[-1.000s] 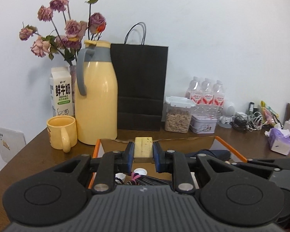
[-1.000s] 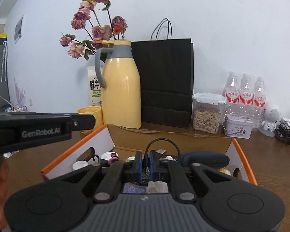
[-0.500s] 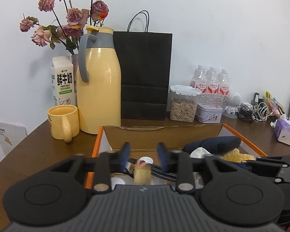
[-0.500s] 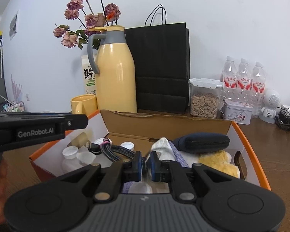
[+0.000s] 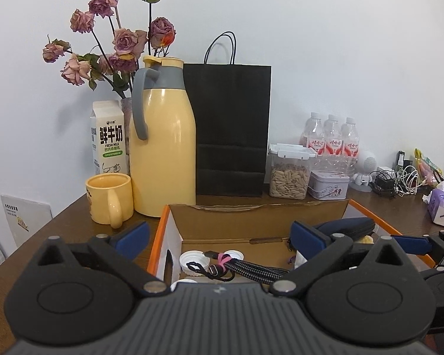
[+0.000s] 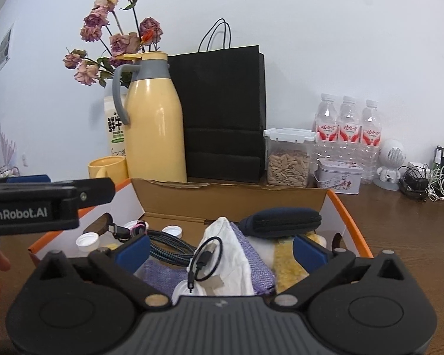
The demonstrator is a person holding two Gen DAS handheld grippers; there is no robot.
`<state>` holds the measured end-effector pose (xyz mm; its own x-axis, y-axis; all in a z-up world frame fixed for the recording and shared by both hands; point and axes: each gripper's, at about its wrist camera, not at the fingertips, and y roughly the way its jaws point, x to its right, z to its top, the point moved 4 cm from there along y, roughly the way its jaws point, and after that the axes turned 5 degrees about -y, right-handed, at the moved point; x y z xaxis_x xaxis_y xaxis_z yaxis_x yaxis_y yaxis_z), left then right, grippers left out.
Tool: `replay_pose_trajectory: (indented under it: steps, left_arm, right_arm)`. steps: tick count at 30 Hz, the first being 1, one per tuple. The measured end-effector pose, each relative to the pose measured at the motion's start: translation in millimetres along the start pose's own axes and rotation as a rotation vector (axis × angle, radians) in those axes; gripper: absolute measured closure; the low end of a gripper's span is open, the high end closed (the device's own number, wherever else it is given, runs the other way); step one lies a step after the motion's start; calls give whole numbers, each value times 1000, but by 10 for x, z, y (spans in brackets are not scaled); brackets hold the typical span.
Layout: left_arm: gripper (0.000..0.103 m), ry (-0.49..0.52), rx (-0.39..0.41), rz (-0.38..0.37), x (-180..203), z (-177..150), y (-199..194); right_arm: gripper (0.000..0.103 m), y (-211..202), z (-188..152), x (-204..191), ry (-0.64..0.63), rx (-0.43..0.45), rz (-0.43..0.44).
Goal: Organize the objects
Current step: 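Carry the black cable and beige block over the box and lower them, then open both grippers to drop the cable and block into the box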
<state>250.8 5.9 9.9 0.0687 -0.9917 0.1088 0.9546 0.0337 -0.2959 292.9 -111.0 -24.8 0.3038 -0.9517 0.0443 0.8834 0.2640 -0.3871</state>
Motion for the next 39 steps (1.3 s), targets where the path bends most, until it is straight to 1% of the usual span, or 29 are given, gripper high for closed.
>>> replay_pose_trajectory:
  steps: [9, 17, 25, 31, 39]
  left_arm:
    - [0, -9, 5, -1, -17, -4, -23]
    - [0, -52, 4, -12, -76, 85, -105]
    - [0, -27, 4, 0, -161, 120, -297]
    - [0, -6, -40, 18, -338, 50, -406]
    - [0, 18, -112, 83, -655, -172, -529]
  right_arm:
    - [0, -79, -1, 42, 7, 13, -8]
    - [0, -248, 56, 70, 0, 39, -10]
    - [0, -445, 18, 160, -28, 29, -30]
    - [0, -580, -153, 259, -66, -25, -31]
    - [0, -649, -540, 423, -92, -142, -42]
